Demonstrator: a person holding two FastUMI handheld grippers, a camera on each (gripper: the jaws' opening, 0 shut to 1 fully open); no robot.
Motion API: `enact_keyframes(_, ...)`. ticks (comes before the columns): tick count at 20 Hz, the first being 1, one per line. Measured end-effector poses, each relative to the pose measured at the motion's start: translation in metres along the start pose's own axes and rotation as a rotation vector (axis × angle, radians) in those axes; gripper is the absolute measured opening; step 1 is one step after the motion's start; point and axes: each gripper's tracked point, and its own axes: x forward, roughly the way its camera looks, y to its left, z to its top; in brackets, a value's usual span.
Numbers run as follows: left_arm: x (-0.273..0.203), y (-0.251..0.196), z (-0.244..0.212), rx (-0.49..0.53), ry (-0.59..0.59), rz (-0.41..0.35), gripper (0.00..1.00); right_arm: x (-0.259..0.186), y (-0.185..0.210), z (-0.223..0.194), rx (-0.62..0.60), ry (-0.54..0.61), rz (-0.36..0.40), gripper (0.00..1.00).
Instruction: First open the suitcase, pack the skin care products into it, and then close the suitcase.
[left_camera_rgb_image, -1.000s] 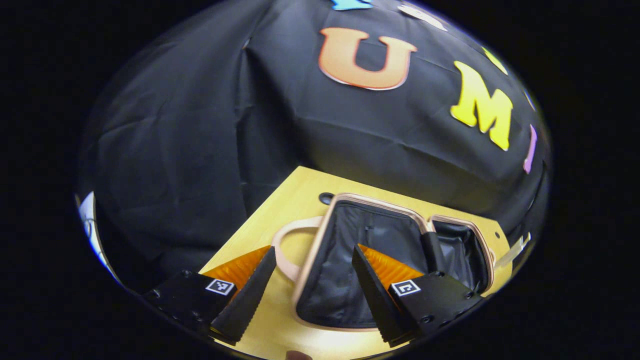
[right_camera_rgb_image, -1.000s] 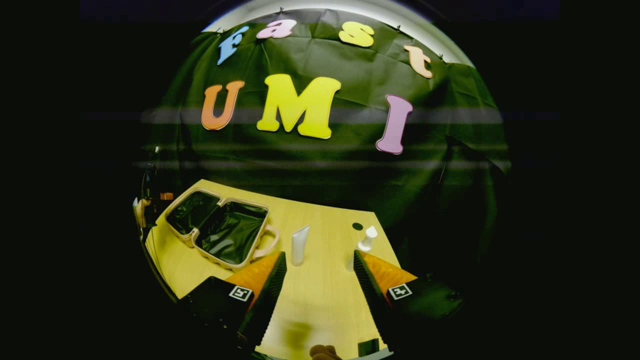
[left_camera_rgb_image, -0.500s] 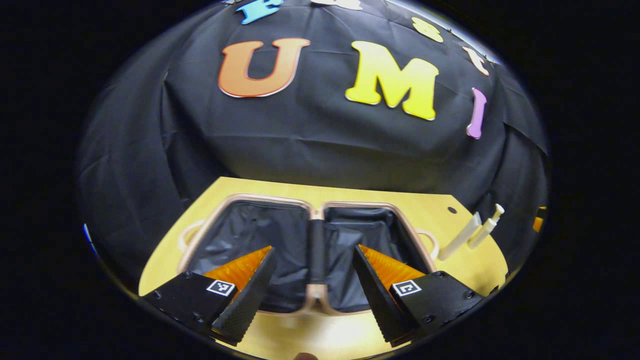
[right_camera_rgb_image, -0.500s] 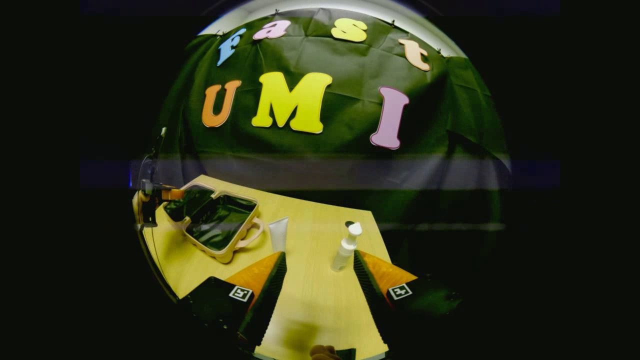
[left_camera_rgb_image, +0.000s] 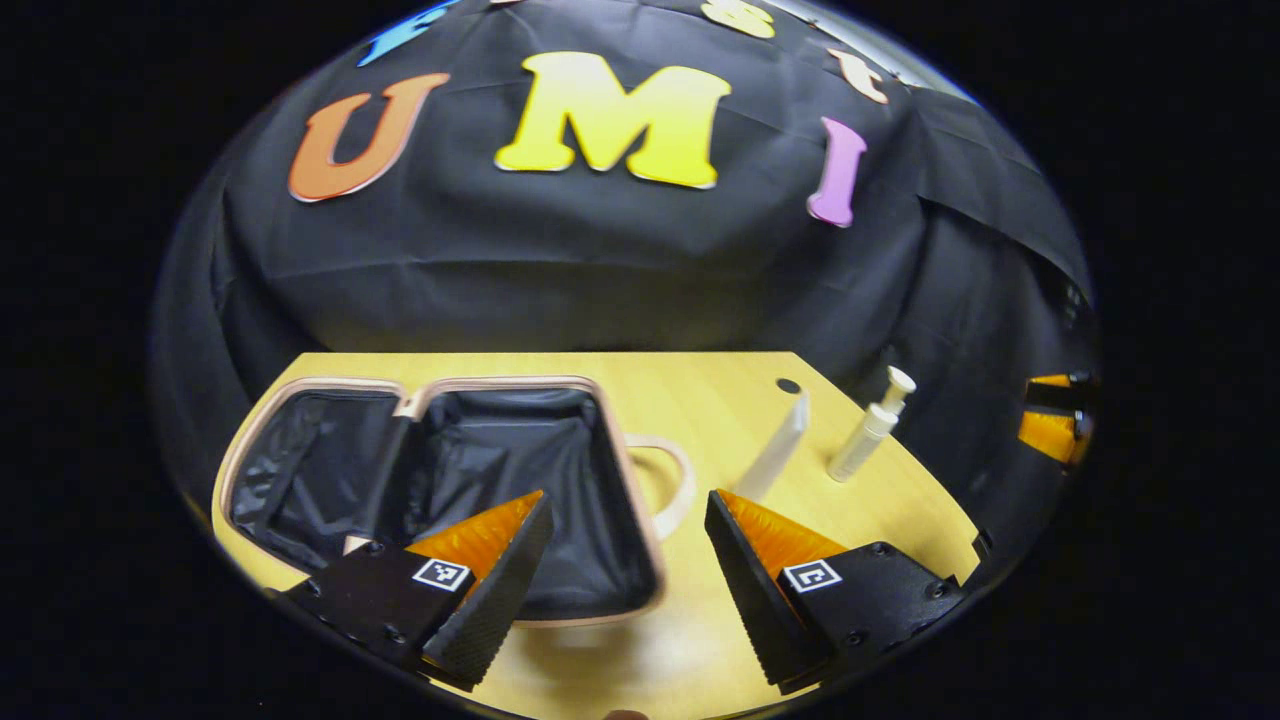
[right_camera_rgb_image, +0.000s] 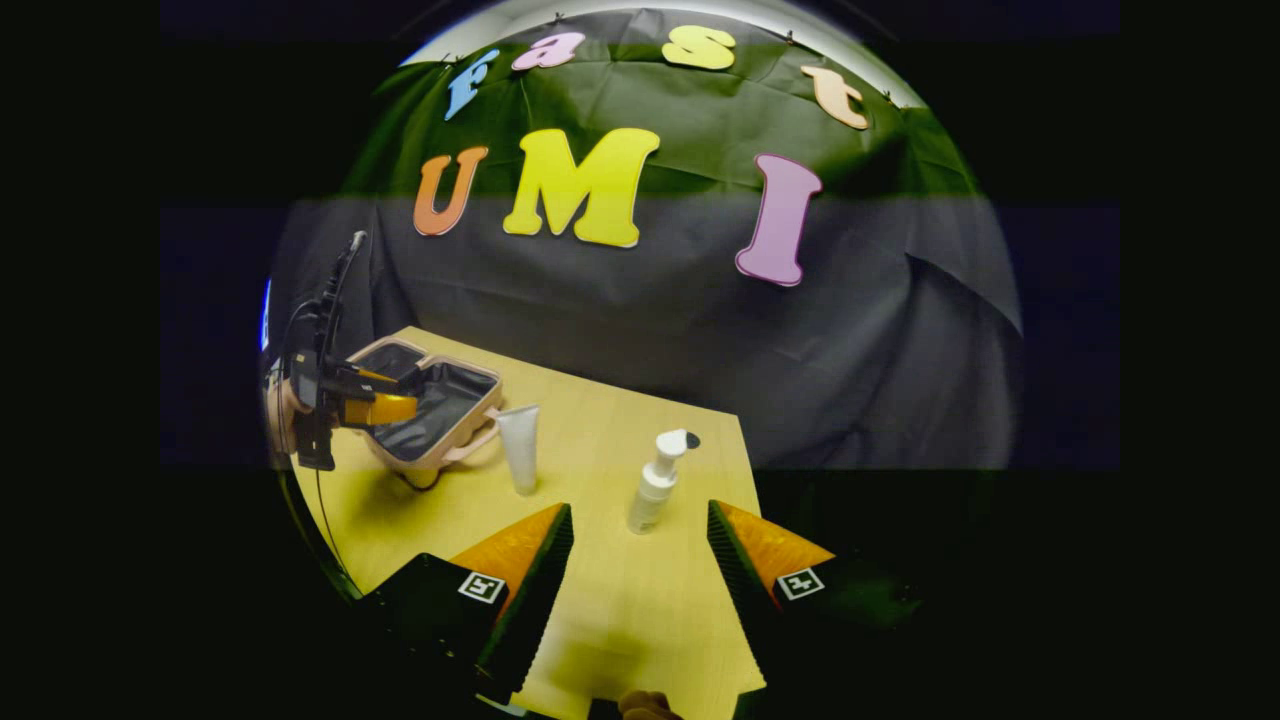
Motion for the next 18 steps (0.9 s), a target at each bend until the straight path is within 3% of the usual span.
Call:
enact_keyframes(6,0.063,-0.074,-0.01,0.109,0.051,-0.084,0.98,0.017,-0.037,-0.023,0.001,0.05,0.03,0.8)
enact_keyframes(12,0.131,-0.083,-0.031,0.092,0.123,-0.046,0.97,0.031,-0.071,-0.05,-0.016,0.113,0.03,0.8)
enact_keyframes(17,0.159,-0.082,-0.038,0.064,0.136,-0.026,0.83,0.055,-0.084,-0.061,0.028,0.149,0.034,0.8)
enact_keyframes(18,0.162,-0.084,-0.039,0.073,0.14,-0.03,0.87,0.061,-0.082,-0.063,0.036,0.156,0.038,0.8)
